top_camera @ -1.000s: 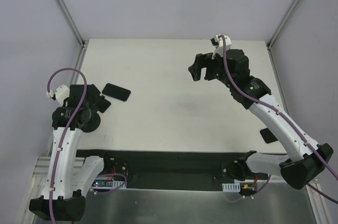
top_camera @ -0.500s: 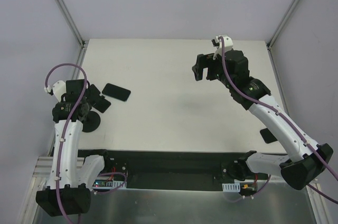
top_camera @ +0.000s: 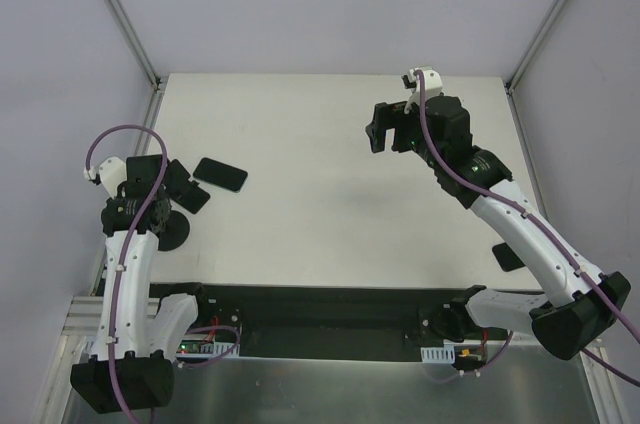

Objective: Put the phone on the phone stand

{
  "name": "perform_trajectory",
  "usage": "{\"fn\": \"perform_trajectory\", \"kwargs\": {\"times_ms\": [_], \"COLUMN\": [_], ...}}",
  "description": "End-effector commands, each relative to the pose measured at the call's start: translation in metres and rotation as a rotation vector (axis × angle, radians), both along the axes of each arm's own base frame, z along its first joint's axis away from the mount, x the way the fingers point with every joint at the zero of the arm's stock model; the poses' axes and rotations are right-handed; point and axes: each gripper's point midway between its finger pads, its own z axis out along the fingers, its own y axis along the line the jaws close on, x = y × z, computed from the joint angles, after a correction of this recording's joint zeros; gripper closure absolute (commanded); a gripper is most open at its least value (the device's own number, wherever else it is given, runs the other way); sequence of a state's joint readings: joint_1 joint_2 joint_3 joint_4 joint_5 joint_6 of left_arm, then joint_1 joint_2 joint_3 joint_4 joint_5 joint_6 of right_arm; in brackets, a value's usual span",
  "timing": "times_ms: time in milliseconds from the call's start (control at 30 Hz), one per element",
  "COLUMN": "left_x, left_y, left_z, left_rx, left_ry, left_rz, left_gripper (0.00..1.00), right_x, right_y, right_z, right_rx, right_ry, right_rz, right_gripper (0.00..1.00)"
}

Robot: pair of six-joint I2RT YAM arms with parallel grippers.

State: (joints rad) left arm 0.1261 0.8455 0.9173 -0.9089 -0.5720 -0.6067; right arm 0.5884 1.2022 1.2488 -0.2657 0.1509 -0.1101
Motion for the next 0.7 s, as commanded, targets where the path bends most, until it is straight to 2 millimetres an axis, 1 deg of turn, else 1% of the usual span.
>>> {"fn": "perform_trajectory", "kwargs": {"times_ms": [0, 33, 67, 167, 300, 400, 433, 500, 567, 600, 633, 667], "left_x": [-0.004, -0.004, -0.004, -0.003, -0.004, -0.005, -0.004, 0.0, 0.006, 0.011, 0.016, 0.02], "left_y": [0.012, 0.013, 0.013, 0.015, 0.02, 0.022, 0.02, 0.014, 0.007, -0.002, -0.006, -0.011], "left_z": [0.006, 0.005, 0.004, 0.007, 0.027, 0.049, 0.059, 0.071, 0.087, 0.091, 0.103, 0.109], "left_rx": [0.063, 0.068, 0.072, 0.089, 0.125, 0.142, 0.14, 0.111, 0.075, 0.037, 0.02, 0.0], "left_ry": [-0.01, -0.003, 0.003, 0.002, -0.055, -0.126, -0.164, -0.224, -0.307, -0.333, -0.375, -0.397], "left_rz": [0.032, 0.033, 0.028, 0.021, 0.037, 0.045, 0.041, 0.017, -0.003, -0.041, -0.06, -0.083], "left_gripper": [0.77, 0.87, 0.92, 1.0, 1.0, 1.0, 1.0, 1.0, 1.0, 1.0, 1.0, 1.0], "right_x": [0.001, 0.002, 0.002, 0.001, 0.002, 0.003, 0.004, 0.006, 0.007, 0.008, 0.009, 0.01], "right_y": [-0.006, -0.005, -0.005, -0.004, -0.003, -0.003, -0.003, -0.003, -0.003, -0.003, -0.005, -0.007], "right_z": [0.021, 0.022, 0.021, 0.022, 0.021, 0.019, 0.018, 0.017, 0.016, 0.015, 0.012, 0.011], "right_rx": [0.03, 0.031, 0.031, 0.035, 0.036, 0.034, 0.032, 0.03, 0.027, 0.021, 0.011, 0.007], "right_ry": [-0.07, -0.07, -0.068, -0.071, -0.069, -0.066, -0.064, -0.062, -0.06, -0.059, -0.054, -0.054], "right_rz": [-0.02, -0.019, -0.016, -0.015, -0.014, -0.015, -0.017, -0.018, -0.021, -0.022, -0.03, -0.034], "right_gripper": [0.04, 0.04, 0.04, 0.04, 0.04, 0.04, 0.04, 0.04, 0.04, 0.04, 0.04, 0.04]}}
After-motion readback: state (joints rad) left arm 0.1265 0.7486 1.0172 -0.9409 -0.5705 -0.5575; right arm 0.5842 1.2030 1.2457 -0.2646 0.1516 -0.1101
